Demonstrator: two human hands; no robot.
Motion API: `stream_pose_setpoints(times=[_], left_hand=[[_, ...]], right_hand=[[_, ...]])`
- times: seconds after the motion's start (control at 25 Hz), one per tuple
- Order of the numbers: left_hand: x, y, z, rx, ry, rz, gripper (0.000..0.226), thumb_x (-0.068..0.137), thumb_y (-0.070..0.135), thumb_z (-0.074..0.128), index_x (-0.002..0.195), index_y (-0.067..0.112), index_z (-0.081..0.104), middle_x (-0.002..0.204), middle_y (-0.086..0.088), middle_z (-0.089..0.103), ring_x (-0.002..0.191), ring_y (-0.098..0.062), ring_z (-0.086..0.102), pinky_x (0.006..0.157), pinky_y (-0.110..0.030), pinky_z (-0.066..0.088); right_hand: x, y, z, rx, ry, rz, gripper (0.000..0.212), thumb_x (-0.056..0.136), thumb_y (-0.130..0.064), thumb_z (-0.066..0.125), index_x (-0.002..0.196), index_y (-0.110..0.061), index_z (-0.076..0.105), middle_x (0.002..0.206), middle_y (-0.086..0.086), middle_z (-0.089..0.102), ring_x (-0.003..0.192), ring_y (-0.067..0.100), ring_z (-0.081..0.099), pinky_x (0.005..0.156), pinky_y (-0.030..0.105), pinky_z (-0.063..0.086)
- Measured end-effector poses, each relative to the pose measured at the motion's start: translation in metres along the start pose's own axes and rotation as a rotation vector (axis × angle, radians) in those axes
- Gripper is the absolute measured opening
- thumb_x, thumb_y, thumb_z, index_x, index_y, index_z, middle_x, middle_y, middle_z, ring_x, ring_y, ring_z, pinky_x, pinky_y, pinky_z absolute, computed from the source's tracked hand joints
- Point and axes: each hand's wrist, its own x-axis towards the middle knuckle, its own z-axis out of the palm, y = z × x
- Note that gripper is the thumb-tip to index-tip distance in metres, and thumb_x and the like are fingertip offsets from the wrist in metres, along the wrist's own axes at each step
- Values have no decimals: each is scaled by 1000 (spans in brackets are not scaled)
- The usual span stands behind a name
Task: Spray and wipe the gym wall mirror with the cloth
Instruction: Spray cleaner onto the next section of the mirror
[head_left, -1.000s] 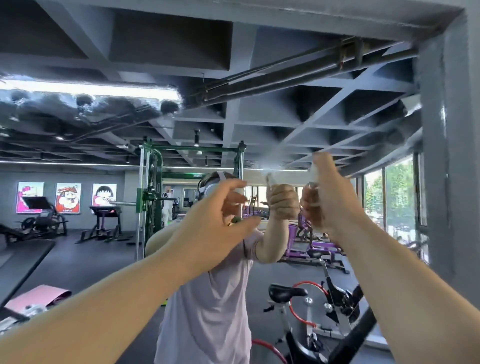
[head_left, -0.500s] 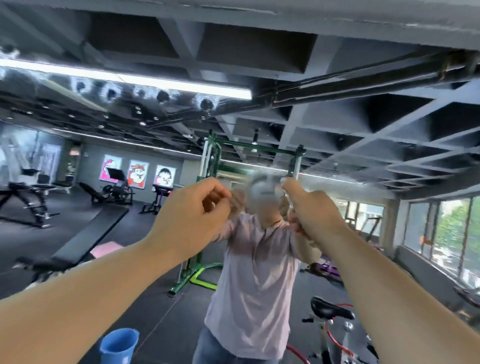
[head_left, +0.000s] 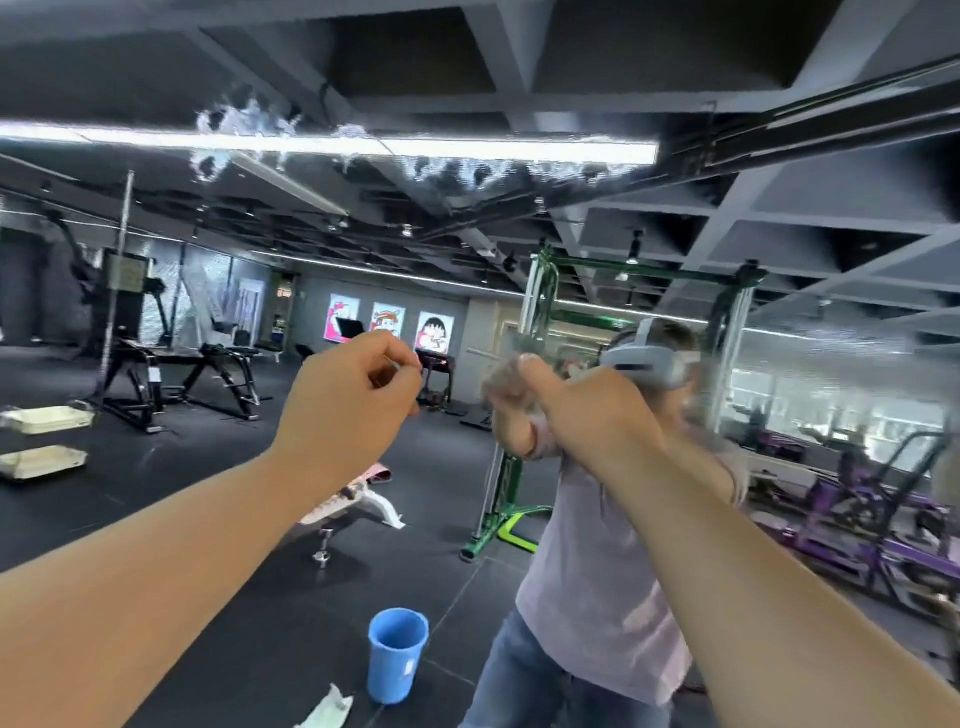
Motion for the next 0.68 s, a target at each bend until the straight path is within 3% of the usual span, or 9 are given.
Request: stream_pose_setpoints(times=[0.12,0.2,0.28,0.36,0.48,0.56,0.6,0.68], left_hand=[[21,-54,-44,35,4,-36,17,91,12,55,80,21,64,62,5,68,50,-1,58,60,-26,47],[45,-101,-88,65,12,-62,19,91,14,54,78,24,64,62,7,68,51,-7,58,59,-27,47],[70,-153,-127,88,7,-121,19,91,16,53,78,24,63,62,7,67,52,-7,56,58,-28,46],[102,-201,-159,143,18,-163,17,91,18,52,79,21,63,60,2,64,53,-7,53,57,-29,43],[124,-238,-174,176,67,-190,27,92,19,47,68,8,50,54,-1,45,52,-18,38,53,-31,30],[135,-256,-183,188,122,-189,31,91,18,46,63,8,37,54,-5,33,53,-19,28,54,-31,23],[139,-265,-187,191,155,-181,31,90,17,46,62,8,35,56,-7,30,54,-18,26,55,-31,21],[150,-279,-197,192,191,-168,31,88,15,48,61,10,33,56,-6,27,53,-15,23,54,-30,19]], right_hand=[[9,-41,64,63,-40,-14,82,79,-78,37,129,-15,55,95,6,65,86,23,60,81,33,46],[15,-78,130,118,-70,24,75,72,-78,37,110,-18,61,94,5,68,86,23,63,84,36,50],[20,-119,188,215,-108,68,84,61,-83,35,93,-13,67,90,6,71,83,25,66,83,42,54],[36,-164,239,286,-183,87,90,58,-87,36,95,-12,67,91,7,71,84,26,67,83,46,56],[59,-197,268,245,-155,-8,68,77,-73,42,98,-9,54,91,9,69,87,28,65,85,45,54],[75,-215,282,294,-194,-54,83,74,-74,43,125,-8,49,96,9,70,92,30,66,88,48,53],[80,-223,290,277,-220,-88,89,72,-77,42,127,-6,49,94,7,71,91,29,67,87,49,54],[91,-239,308,216,-218,-137,84,68,-78,39,105,-7,64,82,4,70,79,25,67,81,45,56]])
